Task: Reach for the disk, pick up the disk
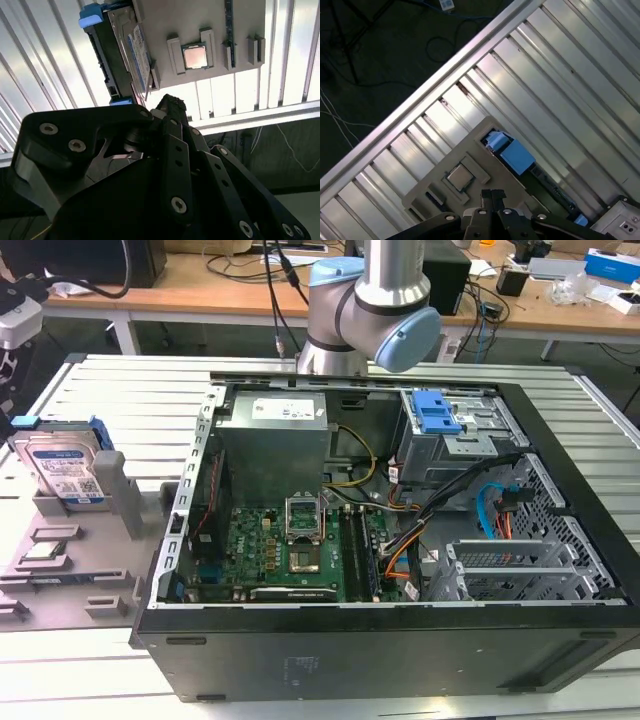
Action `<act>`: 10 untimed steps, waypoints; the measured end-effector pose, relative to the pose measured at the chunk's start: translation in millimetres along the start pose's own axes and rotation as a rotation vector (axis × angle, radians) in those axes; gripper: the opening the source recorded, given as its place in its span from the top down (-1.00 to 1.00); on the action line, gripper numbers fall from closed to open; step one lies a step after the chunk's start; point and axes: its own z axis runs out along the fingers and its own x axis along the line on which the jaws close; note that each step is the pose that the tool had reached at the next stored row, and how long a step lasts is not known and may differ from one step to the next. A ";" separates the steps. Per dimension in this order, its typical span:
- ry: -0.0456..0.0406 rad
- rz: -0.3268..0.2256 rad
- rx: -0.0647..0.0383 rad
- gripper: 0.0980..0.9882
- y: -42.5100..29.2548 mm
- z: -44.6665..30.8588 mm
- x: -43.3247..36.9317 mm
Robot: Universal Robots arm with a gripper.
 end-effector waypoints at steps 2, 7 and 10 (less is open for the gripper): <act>0.0021 -0.055 0.000 0.97 0.0 0.0 0.0; 0.0044 -0.115 0.000 0.97 0.0 0.0 0.0; 0.0057 -0.149 0.000 0.97 0.0 0.0 0.0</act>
